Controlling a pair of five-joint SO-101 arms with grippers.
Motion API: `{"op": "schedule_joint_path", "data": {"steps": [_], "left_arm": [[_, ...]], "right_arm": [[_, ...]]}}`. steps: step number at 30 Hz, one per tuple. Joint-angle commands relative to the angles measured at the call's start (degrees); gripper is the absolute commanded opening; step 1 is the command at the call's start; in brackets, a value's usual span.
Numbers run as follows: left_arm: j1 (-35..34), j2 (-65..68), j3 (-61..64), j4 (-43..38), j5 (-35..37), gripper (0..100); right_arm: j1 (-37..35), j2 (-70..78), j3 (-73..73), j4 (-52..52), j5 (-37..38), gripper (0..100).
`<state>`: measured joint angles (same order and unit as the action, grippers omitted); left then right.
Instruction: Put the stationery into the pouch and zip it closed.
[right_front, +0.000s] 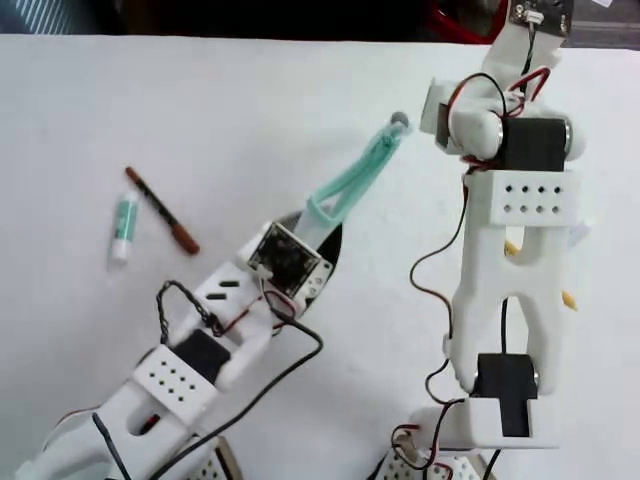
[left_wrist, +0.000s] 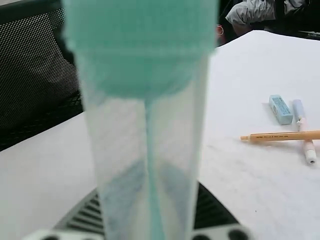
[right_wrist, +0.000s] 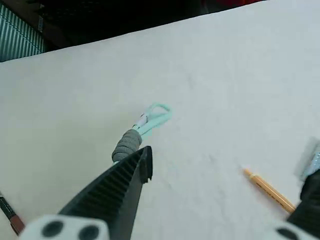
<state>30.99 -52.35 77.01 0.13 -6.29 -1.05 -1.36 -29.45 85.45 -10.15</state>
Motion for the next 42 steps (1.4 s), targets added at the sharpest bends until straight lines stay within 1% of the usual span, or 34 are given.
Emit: {"op": "schedule_joint_path", "data": {"steps": [1,2,3,5,7,10,13,17,21,25,29,34,42], "left_arm": [[0.5,-0.7,0.0,-0.7,0.4,5],[0.5,-0.7,0.0,-0.7,0.4,5],[0.5,-0.7,0.0,-0.7,0.4,5],[0.5,-0.7,0.0,-0.7,0.4,5],[0.5,-0.5,0.0,-0.7,0.4,5],[0.5,-0.5,0.0,-0.7,0.4,5],[0.5,-0.6,0.0,-0.7,0.4,5],[0.4,-0.5,0.0,-0.7,0.4,5],[0.4,-0.4,0.0,-0.7,0.4,5],[0.4,-0.4,0.0,-0.7,0.4,5],[0.4,-0.3,0.0,-0.7,0.4,5],[0.4,-0.3,0.2,-0.7,0.4,5],[0.7,-0.7,1.1,-0.9,0.4,5]], "right_arm": [[2.9,-2.2,-2.4,1.3,0.1,43.6],[4.4,-2.2,-2.4,1.8,1.0,43.6],[5.8,-2.1,-2.4,2.7,3.9,43.5],[7.8,-2.1,-2.3,3.9,12.0,40.9],[9.5,-2.1,-1.1,5.1,18.5,36.0],[12.6,-2.1,2.8,5.0,25.5,27.6],[15.8,-2.1,9.3,2.1,33.3,22.2],[19.9,-2.0,22.5,-5.5,46.4,22.0],[22.6,-2.1,34.9,-14.8,56.9,22.0],[23.2,-2.1,40.3,-16.2,64.9,21.9],[25.2,-2.1,44.2,-17.9,70.4,21.7],[26.1,-1.9,51.2,-25.9,73.8,21.6],[25.2,7.5,52.6,-32.2,74.4,21.5]]}}
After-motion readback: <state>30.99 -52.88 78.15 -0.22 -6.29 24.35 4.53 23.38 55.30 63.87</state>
